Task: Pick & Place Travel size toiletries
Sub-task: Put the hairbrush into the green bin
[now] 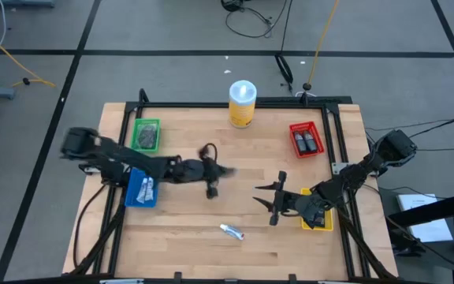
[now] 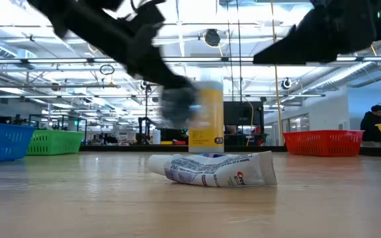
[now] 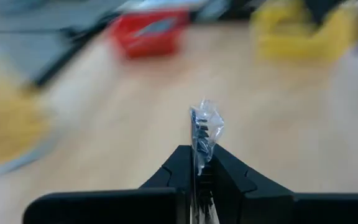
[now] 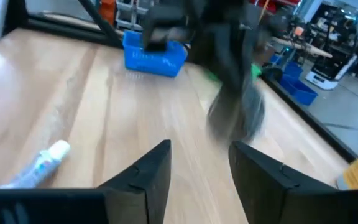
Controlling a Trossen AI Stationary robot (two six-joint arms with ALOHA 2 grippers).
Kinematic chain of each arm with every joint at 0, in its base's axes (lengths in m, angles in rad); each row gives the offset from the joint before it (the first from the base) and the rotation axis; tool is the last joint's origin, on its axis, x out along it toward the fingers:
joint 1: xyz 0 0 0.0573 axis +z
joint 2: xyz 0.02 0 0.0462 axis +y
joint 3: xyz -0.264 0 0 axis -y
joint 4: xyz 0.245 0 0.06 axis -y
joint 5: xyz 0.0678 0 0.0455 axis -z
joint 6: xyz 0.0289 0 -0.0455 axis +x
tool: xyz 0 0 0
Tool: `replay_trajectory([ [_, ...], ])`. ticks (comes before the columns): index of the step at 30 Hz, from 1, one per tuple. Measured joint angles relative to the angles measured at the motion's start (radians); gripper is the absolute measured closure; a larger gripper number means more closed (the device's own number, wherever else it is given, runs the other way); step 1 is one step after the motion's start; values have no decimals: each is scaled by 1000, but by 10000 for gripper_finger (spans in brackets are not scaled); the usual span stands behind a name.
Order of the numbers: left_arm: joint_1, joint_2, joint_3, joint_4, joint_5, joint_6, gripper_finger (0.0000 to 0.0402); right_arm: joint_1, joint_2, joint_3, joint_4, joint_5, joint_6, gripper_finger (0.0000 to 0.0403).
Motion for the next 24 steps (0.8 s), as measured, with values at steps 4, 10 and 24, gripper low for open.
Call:
replay_trajectory([
  [4, 43, -213, 55, -468, -195, 3, 385, -1, 11, -47, 81, 1, 21, 246],
  [10, 249, -422, 126, -1008, -247, -181, 383, -2, 11, -105, 196, -4, 21, 253],
  [24, 871, -536, 125, -1338, 114, -58, 389, 0, 11, -153, 262, -57, 50, 256],
])
